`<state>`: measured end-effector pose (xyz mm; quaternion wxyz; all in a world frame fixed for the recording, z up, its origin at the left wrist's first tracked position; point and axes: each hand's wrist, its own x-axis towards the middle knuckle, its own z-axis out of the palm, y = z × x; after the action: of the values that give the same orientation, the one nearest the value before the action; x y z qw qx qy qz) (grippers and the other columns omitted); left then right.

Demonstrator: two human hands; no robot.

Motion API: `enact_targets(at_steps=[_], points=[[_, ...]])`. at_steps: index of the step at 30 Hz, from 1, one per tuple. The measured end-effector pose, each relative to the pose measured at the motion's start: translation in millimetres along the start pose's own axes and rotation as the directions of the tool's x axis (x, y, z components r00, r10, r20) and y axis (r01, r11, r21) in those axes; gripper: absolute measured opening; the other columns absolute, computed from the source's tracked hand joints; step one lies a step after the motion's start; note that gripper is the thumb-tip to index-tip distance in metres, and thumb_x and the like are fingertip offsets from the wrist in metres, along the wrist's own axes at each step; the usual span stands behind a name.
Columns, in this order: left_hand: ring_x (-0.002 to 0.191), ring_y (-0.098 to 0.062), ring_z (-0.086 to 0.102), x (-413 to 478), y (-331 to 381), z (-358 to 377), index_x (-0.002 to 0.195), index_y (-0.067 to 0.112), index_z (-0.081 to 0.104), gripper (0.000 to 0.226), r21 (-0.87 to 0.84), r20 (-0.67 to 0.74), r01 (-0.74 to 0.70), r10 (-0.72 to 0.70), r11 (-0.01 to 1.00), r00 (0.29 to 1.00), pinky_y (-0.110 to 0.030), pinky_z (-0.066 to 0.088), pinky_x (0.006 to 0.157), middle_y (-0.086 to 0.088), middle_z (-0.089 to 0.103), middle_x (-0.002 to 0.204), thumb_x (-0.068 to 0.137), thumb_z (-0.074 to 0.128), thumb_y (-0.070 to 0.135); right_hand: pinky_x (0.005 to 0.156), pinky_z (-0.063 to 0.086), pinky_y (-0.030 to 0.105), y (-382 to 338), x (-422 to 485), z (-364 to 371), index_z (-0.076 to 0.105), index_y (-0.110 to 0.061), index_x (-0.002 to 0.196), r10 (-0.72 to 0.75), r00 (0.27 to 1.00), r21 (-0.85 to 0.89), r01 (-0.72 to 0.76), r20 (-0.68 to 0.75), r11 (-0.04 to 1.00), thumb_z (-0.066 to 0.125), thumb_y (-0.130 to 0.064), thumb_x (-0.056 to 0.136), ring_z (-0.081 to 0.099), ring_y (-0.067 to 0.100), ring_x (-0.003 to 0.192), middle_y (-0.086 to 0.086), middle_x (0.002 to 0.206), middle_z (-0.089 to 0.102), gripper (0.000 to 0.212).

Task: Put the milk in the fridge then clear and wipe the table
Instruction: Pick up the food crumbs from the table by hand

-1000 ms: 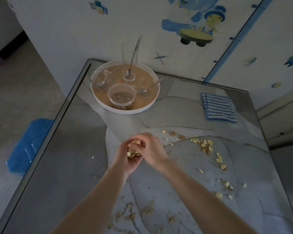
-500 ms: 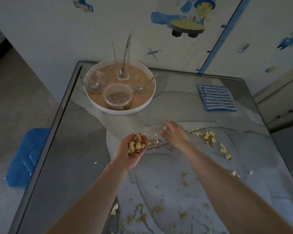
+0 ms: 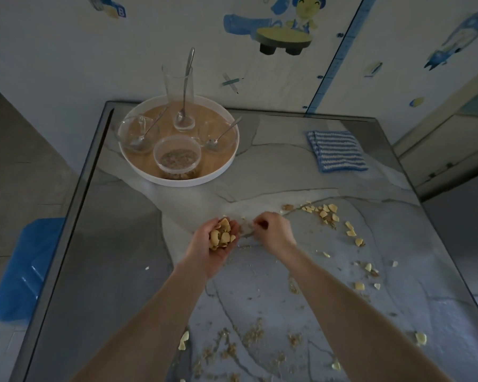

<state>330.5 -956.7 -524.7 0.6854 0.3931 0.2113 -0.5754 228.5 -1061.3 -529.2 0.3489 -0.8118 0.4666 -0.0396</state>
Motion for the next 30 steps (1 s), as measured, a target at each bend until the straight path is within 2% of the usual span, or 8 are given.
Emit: enact_targets(at_steps=[4, 11, 16, 18, 21, 24, 28, 30], points=[[0.065, -0.021, 0.066, -2, -6, 8, 0.083, 0.002, 0.058, 0.026, -0.028, -0.006, 0.024, -0.024, 0.999, 1.0, -0.033, 0.052, 0.069, -0.012, 0.066, 0.072, 0.094, 0.041, 0.018, 0.069, 0.045, 0.016, -27, -19, -16, 0.069, -0.006, 0.091, 0.006, 0.996, 0.291, 0.022, -0.094, 0.956, 0.061, -0.01, 0.082, 0.059, 0.01, 0.082, 0.006, 0.093, 0.07, 0.013], [0.063, -0.015, 0.067, -2, -21, 28, 0.077, 0.005, 0.059, 0.026, 0.027, 0.082, 0.051, -0.053, 0.998, 0.995, -0.022, 0.054, 0.06, -0.006, 0.067, 0.06, 0.091, 0.039, 0.014, 0.081, 0.05, 0.03, -51, -47, -24, 0.07, -0.007, 0.097, -0.158, 0.987, 0.251, 0.153, 0.003, 0.956, 0.056, -0.017, 0.088, 0.063, 0.018, 0.091, 0.009, 0.096, 0.07, 0.019], [0.056, -0.017, 0.067, 3, -34, 46, 0.078, 0.003, 0.057, 0.021, -0.05, 0.074, 0.053, -0.05, 0.997, 0.996, -0.023, 0.056, 0.052, -0.01, 0.067, 0.062, 0.091, 0.042, 0.011, 0.074, 0.044, 0.009, -30, -39, -47, 0.068, -0.008, 0.101, -0.173, 0.982, 0.298, 0.188, -0.077, 0.936, 0.058, -0.01, 0.086, 0.06, 0.01, 0.088, 0.004, 0.1, 0.069, 0.018], [0.056, -0.021, 0.067, 6, -38, 51, 0.079, 0.0, 0.057, 0.022, -0.126, 0.089, 0.078, -0.067, 0.989, 0.994, -0.028, 0.058, 0.054, -0.013, 0.065, 0.067, 0.091, 0.043, 0.012, 0.072, 0.042, 0.008, -16, -27, -60, 0.067, -0.007, 0.101, -0.139, 0.977, 0.294, 0.183, -0.162, 0.938, 0.057, -0.01, 0.087, 0.059, 0.009, 0.087, 0.004, 0.099, 0.068, 0.017], [0.054, -0.023, 0.067, 10, -41, 55, 0.081, -0.002, 0.058, 0.022, -0.171, 0.077, 0.084, -0.072, 0.982, 0.994, -0.032, 0.058, 0.056, -0.014, 0.061, 0.077, 0.091, 0.045, 0.012, 0.074, 0.04, 0.016, 16, 4, -76, 0.065, -0.007, 0.105, -0.069, 0.978, 0.178, 0.104, -0.195, 0.978, 0.054, -0.011, 0.089, 0.058, 0.013, 0.09, 0.006, 0.103, 0.066, 0.02], [0.054, -0.023, 0.067, 14, -46, 57, 0.082, -0.001, 0.058, 0.023, -0.165, 0.044, 0.064, -0.057, 0.984, 0.997, -0.032, 0.059, 0.055, -0.014, 0.063, 0.073, 0.092, 0.044, 0.013, 0.086, 0.041, 0.028, 44, 35, -76, 0.059, -0.008, 0.116, -0.05, 0.996, -0.055, 0.046, -0.071, 0.997, 0.053, -0.014, 0.09, 0.057, 0.025, 0.106, 0.012, 0.119, 0.06, 0.028], [0.052, -0.022, 0.067, 19, -55, 60, 0.081, 0.0, 0.059, 0.024, -0.203, 0.007, 0.021, -0.02, 0.979, 1.0, -0.031, 0.058, 0.052, -0.013, 0.065, 0.067, 0.093, 0.043, 0.014, 0.096, 0.038, 0.034, 61, 51, -64, 0.056, -0.01, 0.121, -0.105, 0.985, -0.261, 0.139, 0.139, 0.955, 0.055, -0.016, 0.089, 0.048, 0.032, 0.116, 0.016, 0.124, 0.051, 0.033], [0.053, -0.022, 0.067, 20, -56, 60, 0.081, 0.0, 0.058, 0.024, -0.205, -0.004, 0.005, -0.006, 0.979, 1.0, -0.031, 0.058, 0.053, -0.013, 0.064, 0.072, 0.093, 0.043, 0.014, 0.093, 0.04, 0.033, 64, 50, -61, 0.059, -0.011, 0.115, -0.122, 0.983, -0.256, 0.155, 0.138, 0.954, 0.051, -0.012, 0.089, 0.051, 0.032, 0.112, 0.016, 0.118, 0.054, 0.027]])
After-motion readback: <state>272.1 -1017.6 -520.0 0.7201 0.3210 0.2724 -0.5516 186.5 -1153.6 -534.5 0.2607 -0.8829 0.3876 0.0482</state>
